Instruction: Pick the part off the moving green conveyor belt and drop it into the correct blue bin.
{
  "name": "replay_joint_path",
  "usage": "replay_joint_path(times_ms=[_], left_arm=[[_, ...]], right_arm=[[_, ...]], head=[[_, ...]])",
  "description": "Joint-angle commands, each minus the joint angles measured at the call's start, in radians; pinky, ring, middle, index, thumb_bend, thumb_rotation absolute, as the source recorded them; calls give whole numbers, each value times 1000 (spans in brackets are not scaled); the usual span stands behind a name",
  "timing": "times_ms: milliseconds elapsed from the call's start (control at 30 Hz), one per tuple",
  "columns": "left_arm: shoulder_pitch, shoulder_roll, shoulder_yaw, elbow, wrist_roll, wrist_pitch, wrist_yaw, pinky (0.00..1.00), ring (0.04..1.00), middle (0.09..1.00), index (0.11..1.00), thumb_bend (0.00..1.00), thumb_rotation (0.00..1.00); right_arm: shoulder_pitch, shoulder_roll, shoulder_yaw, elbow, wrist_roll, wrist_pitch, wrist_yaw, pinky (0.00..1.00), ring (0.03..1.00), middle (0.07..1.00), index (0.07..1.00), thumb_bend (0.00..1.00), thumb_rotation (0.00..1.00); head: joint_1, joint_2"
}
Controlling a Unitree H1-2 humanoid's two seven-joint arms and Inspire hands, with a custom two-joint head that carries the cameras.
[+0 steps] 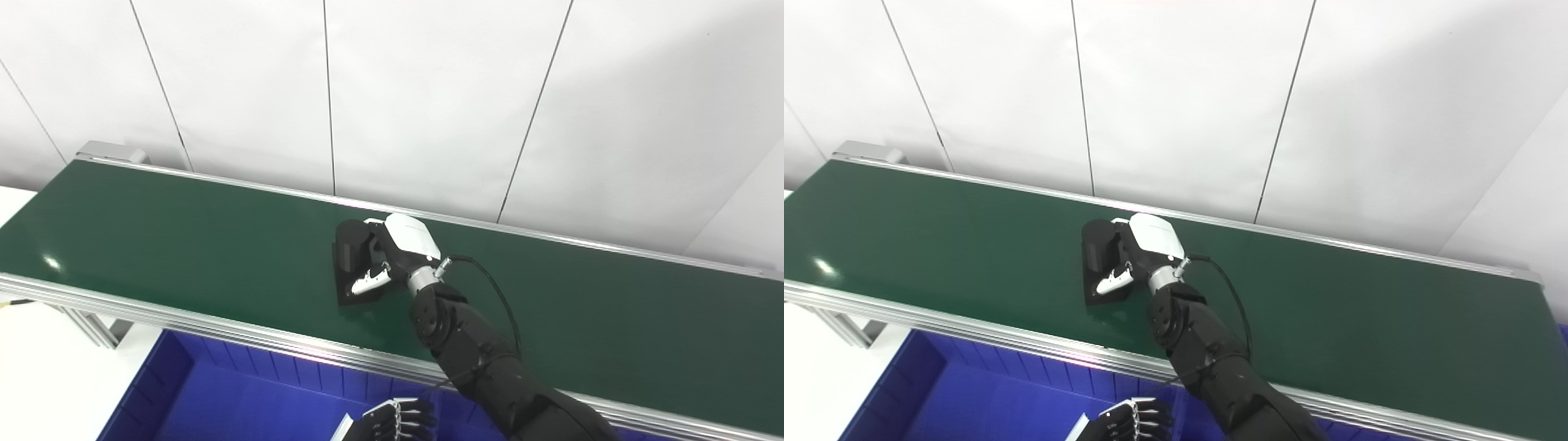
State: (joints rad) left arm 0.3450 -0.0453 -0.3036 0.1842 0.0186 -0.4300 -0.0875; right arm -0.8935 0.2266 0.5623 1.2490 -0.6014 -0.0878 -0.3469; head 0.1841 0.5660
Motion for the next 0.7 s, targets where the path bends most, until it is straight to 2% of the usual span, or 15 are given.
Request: replay_joint_path(times_ms=[0, 233, 300, 400, 533, 667], left_arm=[[0, -6, 0, -30, -12, -40, -8, 568, 621, 684, 720, 916, 259], [-8, 6, 12, -28, -12, -40, -16, 586, 642, 696, 732, 918, 284], [-10, 9, 17, -28, -15, -40, -20, 590, 645, 699, 735, 918, 284], [-12, 13, 23, -29, -19, -40, -26, 591, 644, 699, 737, 915, 289], [-16, 20, 36, -30, -33, -40, -49, 576, 643, 697, 740, 907, 295], [-18, 22, 53, -33, -45, -40, -71, 565, 641, 698, 741, 898, 295]], right_arm=[[-14, 18, -5, -6, -1, -64, -50, 329, 475, 579, 487, 490, 0], [30, 10, -43, -36, 17, -136, -190, 331, 465, 577, 483, 489, 0], [55, 1, -54, -73, 19, -148, -206, 351, 483, 529, 483, 494, 0], [93, -14, -64, -135, 21, -152, -207, 370, 487, 500, 483, 496, 0], [169, -48, -81, -278, 22, -133, -192, 357, 494, 497, 482, 496, 0], [257, -74, -110, -457, 30, -71, -153, 357, 492, 497, 482, 496, 0]], head=[[-4, 2], [-25, 7], [-32, 10], [-39, 11], [-61, 17], [-86, 33]])
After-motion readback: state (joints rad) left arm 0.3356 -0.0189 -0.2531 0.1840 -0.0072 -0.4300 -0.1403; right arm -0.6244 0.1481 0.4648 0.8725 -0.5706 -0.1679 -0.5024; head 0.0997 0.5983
